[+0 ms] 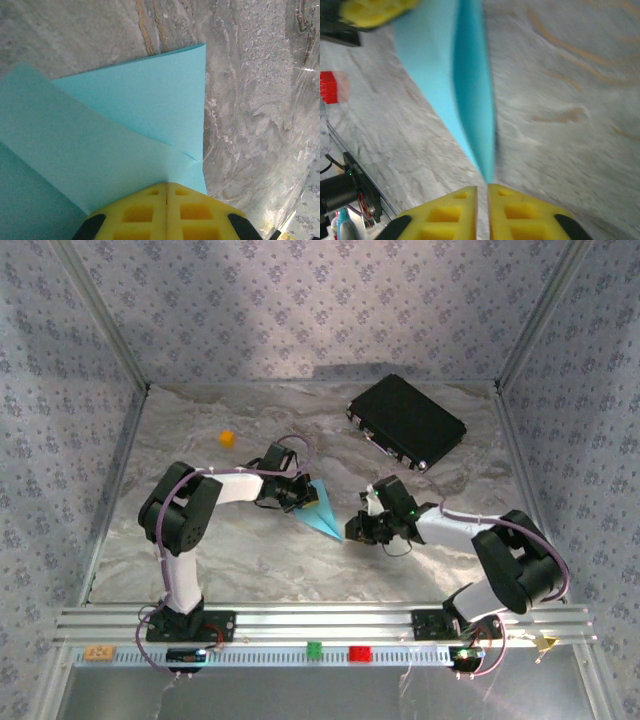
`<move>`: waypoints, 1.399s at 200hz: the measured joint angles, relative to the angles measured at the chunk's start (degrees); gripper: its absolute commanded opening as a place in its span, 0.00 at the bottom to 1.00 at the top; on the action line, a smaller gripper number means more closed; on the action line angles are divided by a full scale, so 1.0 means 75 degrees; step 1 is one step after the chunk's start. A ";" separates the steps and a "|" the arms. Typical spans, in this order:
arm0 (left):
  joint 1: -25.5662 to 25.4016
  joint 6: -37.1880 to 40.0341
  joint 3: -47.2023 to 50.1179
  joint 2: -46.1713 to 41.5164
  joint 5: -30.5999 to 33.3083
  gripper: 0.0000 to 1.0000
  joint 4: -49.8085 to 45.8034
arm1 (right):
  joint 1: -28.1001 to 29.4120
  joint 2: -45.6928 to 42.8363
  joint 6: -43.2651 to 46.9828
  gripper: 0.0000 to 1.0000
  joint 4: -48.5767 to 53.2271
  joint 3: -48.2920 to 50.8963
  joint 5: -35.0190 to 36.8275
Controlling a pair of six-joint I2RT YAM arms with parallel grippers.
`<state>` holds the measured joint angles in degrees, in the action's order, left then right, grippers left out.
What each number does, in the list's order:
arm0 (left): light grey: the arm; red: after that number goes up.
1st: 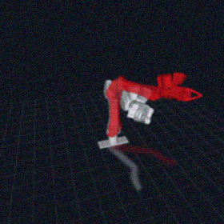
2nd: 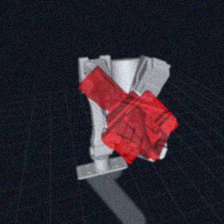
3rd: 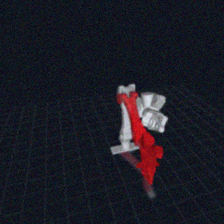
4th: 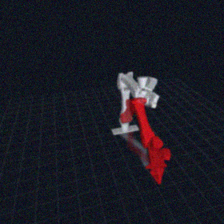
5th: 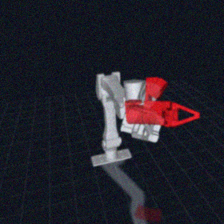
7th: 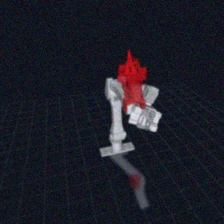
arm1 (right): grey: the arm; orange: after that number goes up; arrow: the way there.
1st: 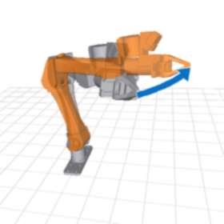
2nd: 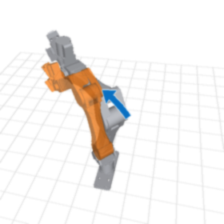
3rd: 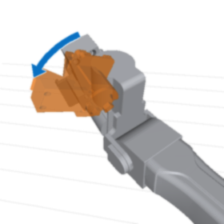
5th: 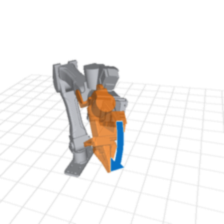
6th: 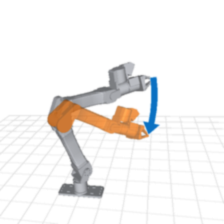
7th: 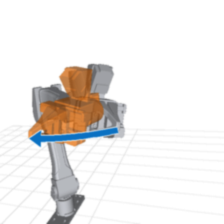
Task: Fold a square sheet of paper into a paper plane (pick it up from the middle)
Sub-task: Fourth fold the wing at the center of the table.
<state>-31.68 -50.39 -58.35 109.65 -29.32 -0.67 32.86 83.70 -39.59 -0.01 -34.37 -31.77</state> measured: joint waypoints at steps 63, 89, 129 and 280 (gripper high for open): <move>0.0000 0.0000 0.0000 0.0000 -0.0003 0.00 0.0003 | 0.0536 0.1483 0.0638 0.03 0.0326 -0.2066 -0.0154; 0.0000 0.0000 0.0000 0.0000 0.0000 0.00 0.0003 | 0.0659 0.2060 0.0749 0.03 0.0463 -0.2361 -0.0128; 0.0000 0.0000 0.0000 0.0000 -0.0003 0.00 0.0003 | 0.0650 0.2483 0.0848 0.03 0.0647 -0.2643 -0.0070; -0.0047 0.0000 0.0000 0.0000 -0.0073 0.00 -0.0044 | 0.0478 0.2404 0.0527 0.04 -0.0831 -0.1364 -0.0399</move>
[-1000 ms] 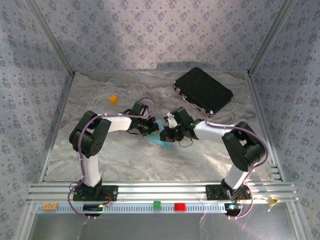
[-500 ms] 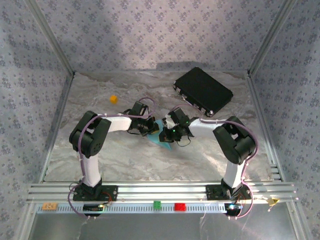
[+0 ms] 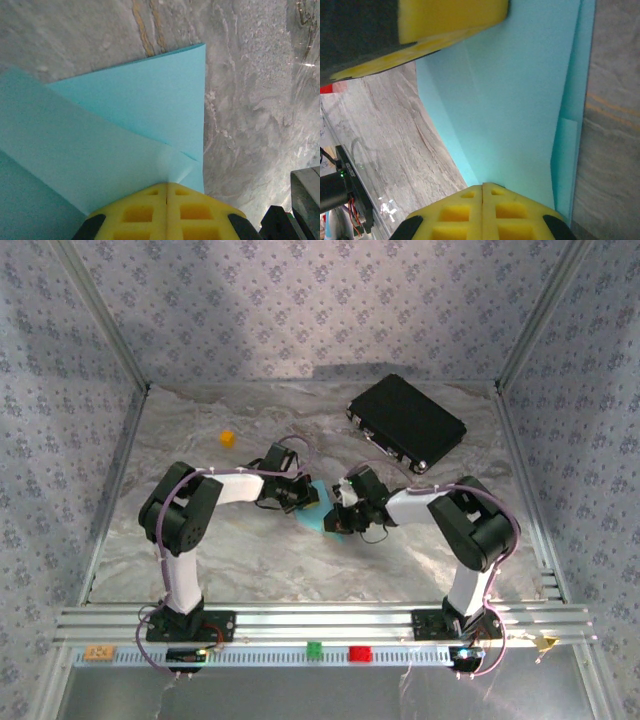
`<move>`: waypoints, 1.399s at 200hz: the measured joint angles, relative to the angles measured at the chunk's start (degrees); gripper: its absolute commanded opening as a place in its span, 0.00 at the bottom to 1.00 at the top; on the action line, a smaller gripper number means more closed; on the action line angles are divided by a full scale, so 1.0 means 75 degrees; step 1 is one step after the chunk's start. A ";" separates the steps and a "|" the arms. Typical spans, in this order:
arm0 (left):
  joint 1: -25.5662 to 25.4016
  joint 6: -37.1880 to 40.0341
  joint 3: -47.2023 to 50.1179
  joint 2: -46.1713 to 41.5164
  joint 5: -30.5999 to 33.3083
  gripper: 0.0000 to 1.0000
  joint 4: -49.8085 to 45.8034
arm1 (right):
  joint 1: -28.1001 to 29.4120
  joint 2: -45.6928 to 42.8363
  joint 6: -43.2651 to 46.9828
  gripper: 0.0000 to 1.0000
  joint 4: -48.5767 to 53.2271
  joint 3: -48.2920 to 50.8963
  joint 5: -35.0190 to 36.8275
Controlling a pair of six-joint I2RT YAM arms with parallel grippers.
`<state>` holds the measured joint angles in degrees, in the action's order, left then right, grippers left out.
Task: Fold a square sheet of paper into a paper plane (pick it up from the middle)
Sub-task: Fourth fold the wing at the center of the table.
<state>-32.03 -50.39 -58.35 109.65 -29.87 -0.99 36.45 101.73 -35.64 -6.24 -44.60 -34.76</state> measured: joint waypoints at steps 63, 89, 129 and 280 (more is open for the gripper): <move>-0.0006 0.0000 0.0009 0.0000 -0.0128 0.00 -0.0067 | -0.0073 -0.0443 -0.0169 0.06 -0.0460 0.0699 0.0003; -0.0006 0.0000 0.0015 0.0000 -0.0134 0.00 -0.0067 | -0.0093 -0.0734 -0.0198 0.07 -0.0504 0.1046 0.0006; -0.0003 0.0000 0.0026 0.0000 -0.0140 0.00 -0.0055 | -0.0114 -0.1087 -0.0221 0.07 -0.0478 0.1425 0.0012; 0.0017 0.0000 0.0055 0.0000 -0.0154 0.00 0.0026 | -0.0125 -0.1454 -0.0099 0.06 0.1072 -0.0128 0.0157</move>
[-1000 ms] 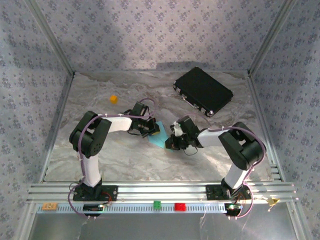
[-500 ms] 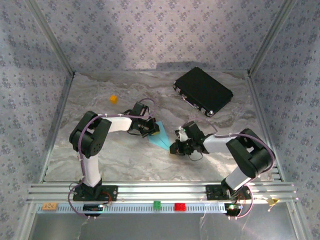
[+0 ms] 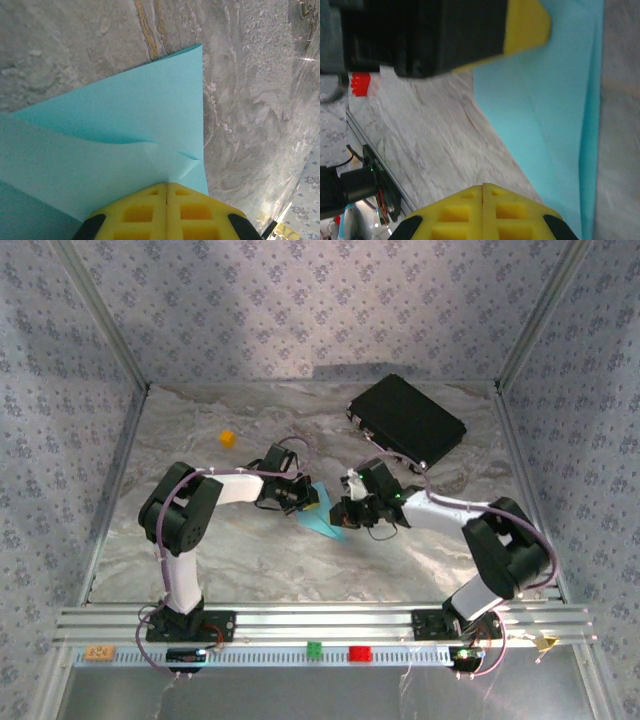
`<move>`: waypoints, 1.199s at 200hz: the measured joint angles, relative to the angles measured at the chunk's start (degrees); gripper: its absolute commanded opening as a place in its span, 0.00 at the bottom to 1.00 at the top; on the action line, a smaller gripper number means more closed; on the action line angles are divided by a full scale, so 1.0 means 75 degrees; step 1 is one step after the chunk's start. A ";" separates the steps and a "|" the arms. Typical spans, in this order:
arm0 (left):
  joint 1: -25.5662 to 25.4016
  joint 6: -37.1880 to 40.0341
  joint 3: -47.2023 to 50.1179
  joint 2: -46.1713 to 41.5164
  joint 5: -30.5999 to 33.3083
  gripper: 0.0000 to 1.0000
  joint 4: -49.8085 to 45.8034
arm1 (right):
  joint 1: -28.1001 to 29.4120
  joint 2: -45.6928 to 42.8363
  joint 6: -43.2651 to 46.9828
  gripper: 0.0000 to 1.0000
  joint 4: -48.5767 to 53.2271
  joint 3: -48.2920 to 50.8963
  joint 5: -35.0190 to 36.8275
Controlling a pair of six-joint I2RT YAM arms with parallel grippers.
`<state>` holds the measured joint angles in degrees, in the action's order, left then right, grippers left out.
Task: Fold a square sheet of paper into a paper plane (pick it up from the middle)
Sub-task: Fourth fold the wing at the center of the table.
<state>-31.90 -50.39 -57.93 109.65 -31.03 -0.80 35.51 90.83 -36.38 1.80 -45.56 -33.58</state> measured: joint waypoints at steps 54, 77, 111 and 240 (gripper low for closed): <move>0.0000 0.0000 0.0000 0.0000 0.0000 0.00 0.0006 | 0.0006 0.1265 0.0149 0.06 0.0259 -0.1008 0.0309; 0.0000 0.0000 0.0000 0.0000 0.0000 0.00 0.0009 | 0.0006 0.1507 0.0175 0.05 0.0289 -0.1137 0.0341; 0.0000 0.0000 0.0000 0.0000 0.0003 0.00 0.0026 | 0.0006 0.1635 0.0175 0.05 0.0414 -0.0901 0.0519; -0.0224 0.0166 -0.0055 -0.0562 0.0105 0.01 -0.0224 | -0.0099 0.1428 -0.0670 0.00 -0.1230 0.0157 0.0335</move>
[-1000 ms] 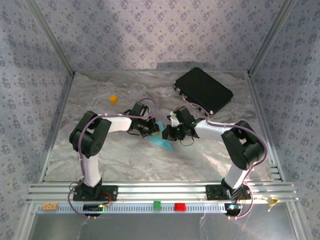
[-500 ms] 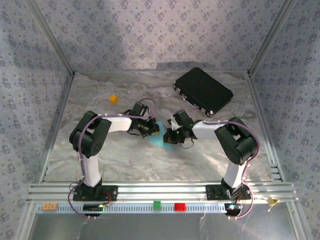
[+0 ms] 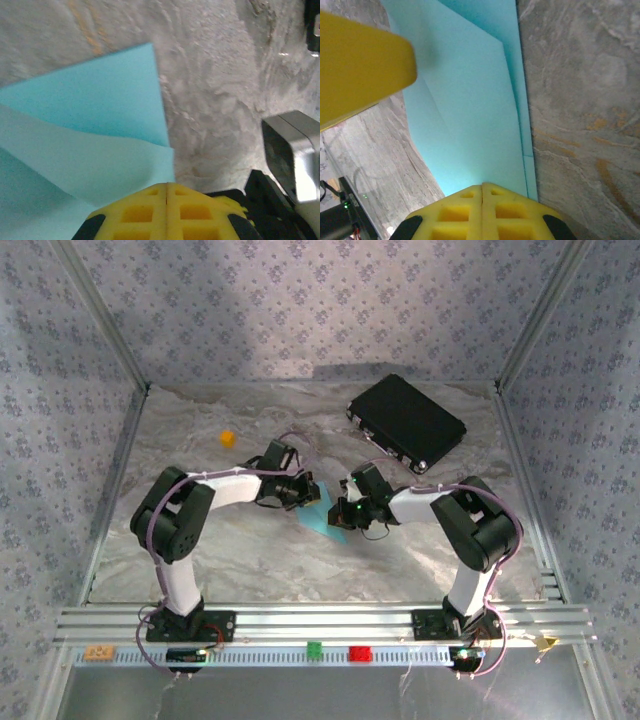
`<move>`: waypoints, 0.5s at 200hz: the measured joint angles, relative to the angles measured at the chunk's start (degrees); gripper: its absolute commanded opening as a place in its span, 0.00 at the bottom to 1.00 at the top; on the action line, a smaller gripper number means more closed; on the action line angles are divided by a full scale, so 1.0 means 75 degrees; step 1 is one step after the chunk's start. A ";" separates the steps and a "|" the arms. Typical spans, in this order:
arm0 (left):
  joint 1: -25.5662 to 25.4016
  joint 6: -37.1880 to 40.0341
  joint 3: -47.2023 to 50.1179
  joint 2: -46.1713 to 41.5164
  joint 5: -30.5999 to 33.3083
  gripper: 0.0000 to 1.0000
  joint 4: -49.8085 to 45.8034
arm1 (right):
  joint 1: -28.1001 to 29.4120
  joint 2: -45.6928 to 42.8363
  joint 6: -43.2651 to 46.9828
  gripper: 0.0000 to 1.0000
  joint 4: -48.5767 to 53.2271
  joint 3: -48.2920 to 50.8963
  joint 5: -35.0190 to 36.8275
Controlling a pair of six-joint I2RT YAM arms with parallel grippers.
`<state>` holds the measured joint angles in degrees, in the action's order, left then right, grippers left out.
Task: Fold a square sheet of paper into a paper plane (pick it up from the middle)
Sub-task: Fourth fold the wing at the center of the table.
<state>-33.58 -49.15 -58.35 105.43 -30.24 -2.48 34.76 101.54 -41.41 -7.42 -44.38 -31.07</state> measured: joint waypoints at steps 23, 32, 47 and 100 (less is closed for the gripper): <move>-0.0303 -0.0090 0.0093 0.0000 -0.0023 0.00 0.0105 | -0.0017 -0.0003 -0.0117 0.00 -0.0117 0.0052 -0.0038; -0.0396 -0.0131 0.0117 0.0029 -0.0026 0.00 0.0111 | -0.0017 -0.0003 -0.0149 0.00 -0.0149 0.0067 -0.0047; -0.0495 -0.0195 0.0117 0.0178 -0.0006 0.00 0.0140 | -0.0023 -0.0003 -0.0204 0.00 -0.0166 0.0087 -0.0058; -0.0280 -0.0286 0.0224 0.0466 -0.0085 0.00 0.0321 | -0.0032 -0.0006 -0.0230 0.00 -0.0192 0.0099 -0.0082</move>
<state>-35.68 -51.29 -56.66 108.92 -30.87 -0.08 34.52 101.49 -43.13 -8.86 -43.64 -31.68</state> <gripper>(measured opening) 0.044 0.052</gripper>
